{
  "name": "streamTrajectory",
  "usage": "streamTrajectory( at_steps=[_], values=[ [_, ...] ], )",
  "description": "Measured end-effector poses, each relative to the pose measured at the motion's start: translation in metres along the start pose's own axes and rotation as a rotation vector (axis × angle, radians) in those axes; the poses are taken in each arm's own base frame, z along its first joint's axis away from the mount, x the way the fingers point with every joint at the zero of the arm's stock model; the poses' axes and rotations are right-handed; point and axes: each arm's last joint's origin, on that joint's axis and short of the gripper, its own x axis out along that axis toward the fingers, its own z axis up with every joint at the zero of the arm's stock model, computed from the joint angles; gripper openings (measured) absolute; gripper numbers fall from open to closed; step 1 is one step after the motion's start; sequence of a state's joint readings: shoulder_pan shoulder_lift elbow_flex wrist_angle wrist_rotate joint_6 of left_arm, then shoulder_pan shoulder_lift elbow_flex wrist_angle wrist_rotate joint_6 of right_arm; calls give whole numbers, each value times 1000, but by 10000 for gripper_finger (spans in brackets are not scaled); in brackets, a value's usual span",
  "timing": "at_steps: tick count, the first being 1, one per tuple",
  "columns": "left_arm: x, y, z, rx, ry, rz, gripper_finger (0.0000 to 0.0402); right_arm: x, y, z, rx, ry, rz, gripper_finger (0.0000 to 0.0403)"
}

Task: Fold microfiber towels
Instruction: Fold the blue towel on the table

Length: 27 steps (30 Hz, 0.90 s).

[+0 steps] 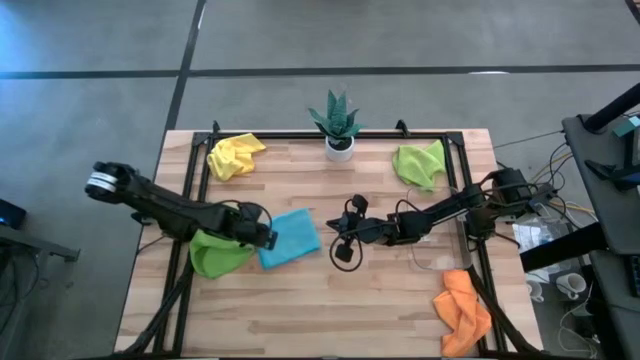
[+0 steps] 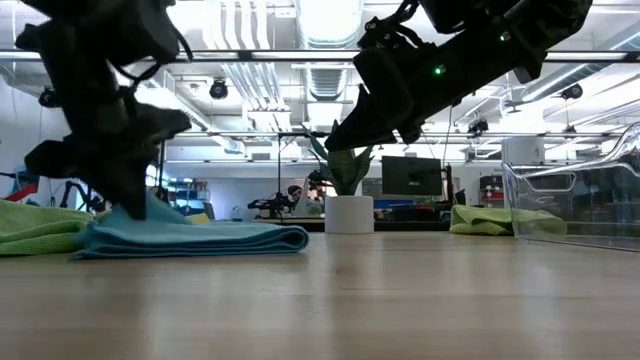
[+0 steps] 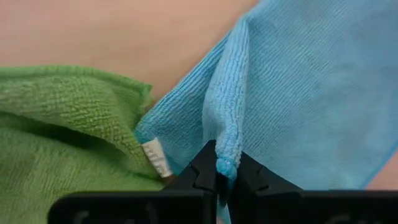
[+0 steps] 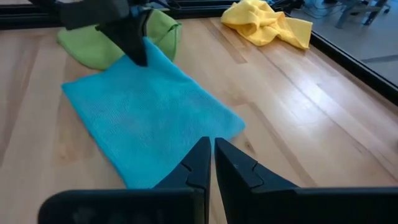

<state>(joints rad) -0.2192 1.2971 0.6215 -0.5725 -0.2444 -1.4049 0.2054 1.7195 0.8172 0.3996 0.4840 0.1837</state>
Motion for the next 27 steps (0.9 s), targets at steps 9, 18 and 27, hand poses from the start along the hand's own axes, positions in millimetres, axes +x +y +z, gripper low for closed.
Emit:
streamTrajectory(
  at_steps=[9, 18, 27],
  values=[
    [-4, 3, 0, 50, 94, -1, 0, 30, 21, 6, -1, -32, 151, 32],
    [8, 23, -8, 96, 150, 95, 0, 108, 42, 0, -80, 88, 137, 59],
    [9, 23, -7, 196, 129, 91, 61, 121, 34, -17, -114, 239, 137, 85]
  ],
)
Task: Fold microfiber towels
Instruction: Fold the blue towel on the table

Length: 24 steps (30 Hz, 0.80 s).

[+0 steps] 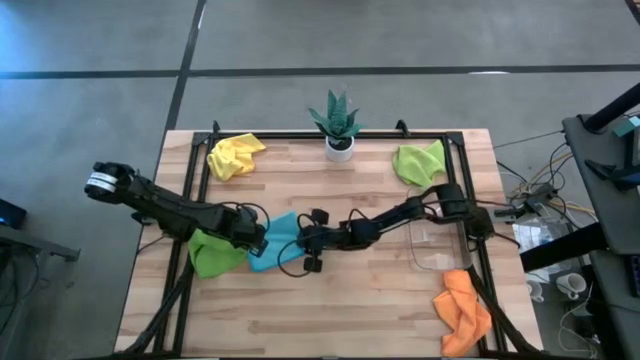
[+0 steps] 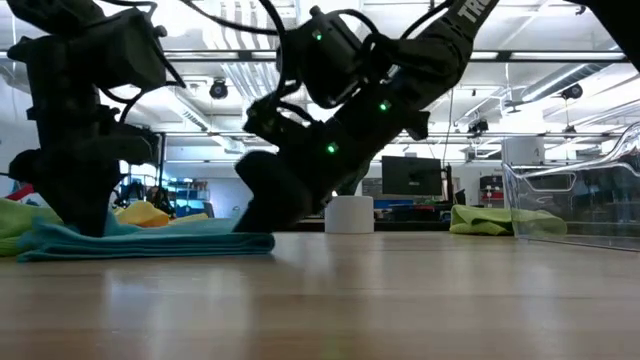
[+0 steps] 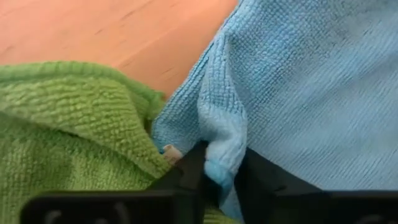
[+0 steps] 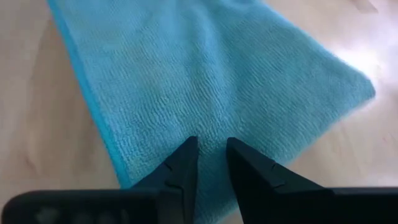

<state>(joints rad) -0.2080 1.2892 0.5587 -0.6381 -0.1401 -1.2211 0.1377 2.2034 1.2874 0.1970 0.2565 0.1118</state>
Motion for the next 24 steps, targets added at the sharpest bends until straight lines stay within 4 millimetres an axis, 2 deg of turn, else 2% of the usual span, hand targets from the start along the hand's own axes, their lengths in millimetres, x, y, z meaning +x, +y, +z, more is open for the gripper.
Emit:
streamTrajectory(
  at_steps=[5, 8, 12, 15, 19, 21, 24],
  values=[
    [-6, 1, 0, 62, 1, -23, 126, -6, -2, -1, -10, 38, -9, 88],
    [-19, -2, 3, 93, -15, -86, 152, -14, -4, 5, -12, 46, -3, 88],
    [-37, 1, 5, 125, -53, -151, 163, -38, -6, 30, -3, -14, 30, 85],
    [-43, 8, 6, 119, -141, -161, 164, -51, -9, 38, -7, -32, 31, 81],
    [-34, 15, 3, 119, -224, -121, 164, -50, -8, 32, -9, -28, 33, 76],
    [-25, 19, 2, 144, -229, -73, 164, -44, -7, 31, 1, -62, 43, 73],
    [-11, 25, 0, 166, -254, 28, 164, -28, -6, 17, 1, -47, 88, 69]
  ],
)
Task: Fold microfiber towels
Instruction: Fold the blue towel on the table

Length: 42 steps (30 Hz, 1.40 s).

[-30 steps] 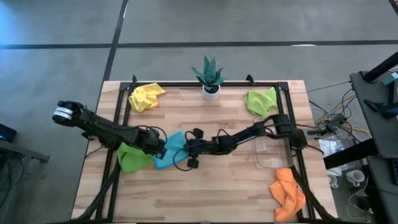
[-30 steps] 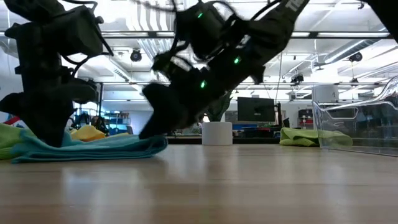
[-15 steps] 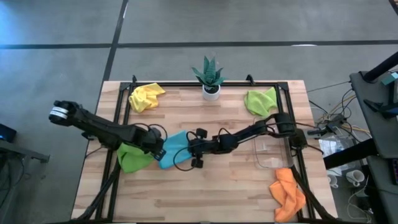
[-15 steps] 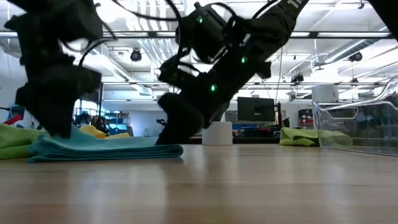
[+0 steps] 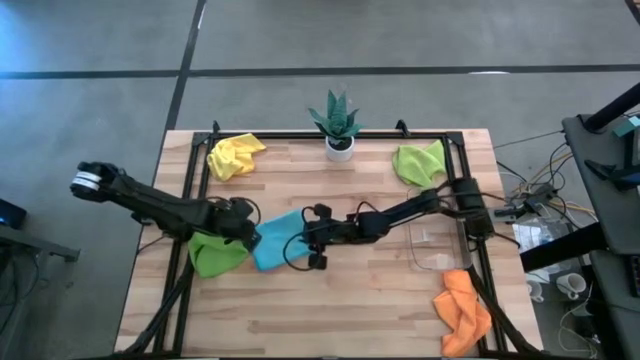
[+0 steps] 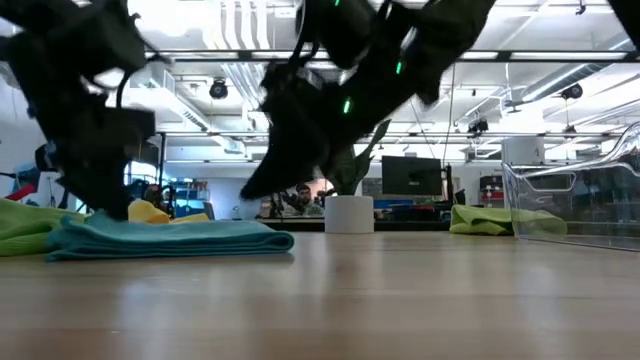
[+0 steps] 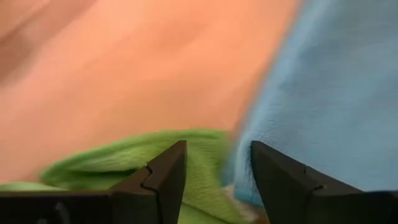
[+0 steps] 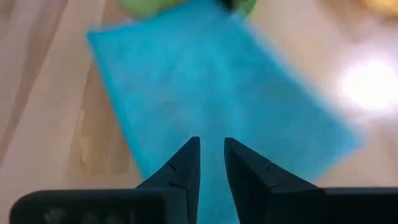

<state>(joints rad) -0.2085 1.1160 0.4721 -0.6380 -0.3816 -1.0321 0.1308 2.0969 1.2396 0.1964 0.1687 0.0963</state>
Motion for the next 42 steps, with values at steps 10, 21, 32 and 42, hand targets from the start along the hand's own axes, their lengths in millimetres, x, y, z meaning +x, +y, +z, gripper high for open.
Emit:
streamTrajectory(
  at_steps=[10, 21, 32, 42],
  values=[
    [21, -6, -5, 89, 20, 139, 164, 3, -5, -22, -10, 260, 0, 67],
    [-7, -37, 28, 128, -134, -37, 164, -21, -35, 25, 69, 12, -146, 81],
    [8, -67, 6, 104, -259, -261, 164, 23, -67, -12, 218, 91, -255, 15],
    [32, -79, -13, 188, -210, -208, 164, 3, -90, -3, 226, 146, -393, 9]
  ],
)
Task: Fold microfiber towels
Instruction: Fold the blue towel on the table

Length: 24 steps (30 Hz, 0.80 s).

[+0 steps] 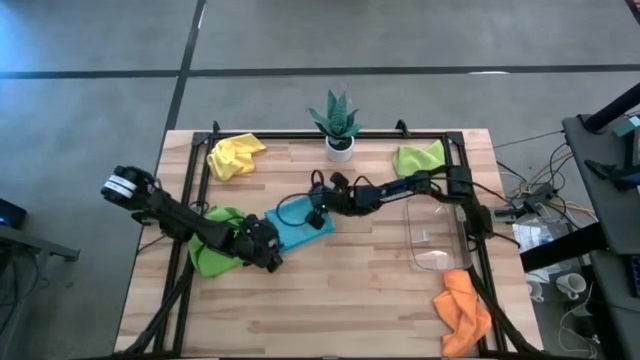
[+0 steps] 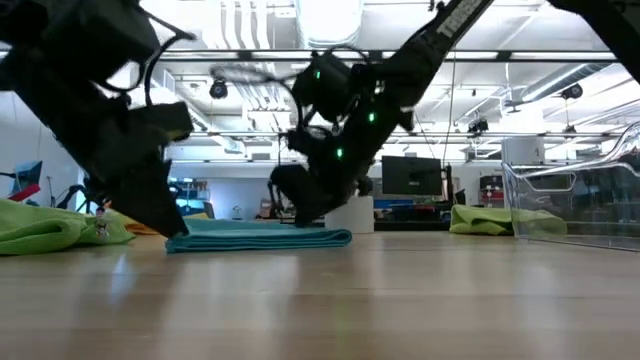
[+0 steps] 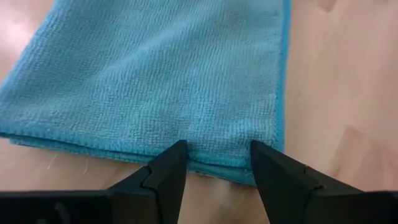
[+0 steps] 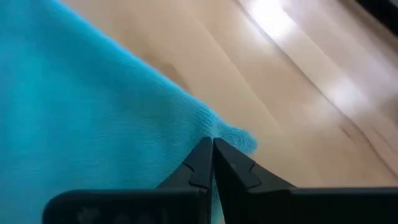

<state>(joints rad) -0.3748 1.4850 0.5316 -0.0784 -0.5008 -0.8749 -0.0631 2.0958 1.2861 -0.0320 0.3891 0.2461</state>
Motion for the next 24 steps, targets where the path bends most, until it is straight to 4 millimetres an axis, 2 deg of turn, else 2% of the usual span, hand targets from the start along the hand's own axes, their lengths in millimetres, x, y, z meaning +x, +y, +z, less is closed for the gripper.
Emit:
streamTrajectory(
  at_steps=[5, 9, 12, 18, 24],
  values=[
    [5, 0, -3, 17, 3, 22, 164, -35, 14, 16, -96, -58, 103, 9],
    [1, -2, -1, 20, 48, -46, 164, -47, 32, 4, -160, -40, 186, 9],
    [-5, -6, -1, 30, 106, -141, 164, -47, 36, -9, -158, -8, 184, 9],
    [-14, -10, -4, 65, 171, -239, 164, -43, 18, -19, -147, -1, 13, 9],
    [-18, -15, -10, 62, 219, -296, 164, -49, 1, -12, -107, -10, 11, 23]
  ],
)
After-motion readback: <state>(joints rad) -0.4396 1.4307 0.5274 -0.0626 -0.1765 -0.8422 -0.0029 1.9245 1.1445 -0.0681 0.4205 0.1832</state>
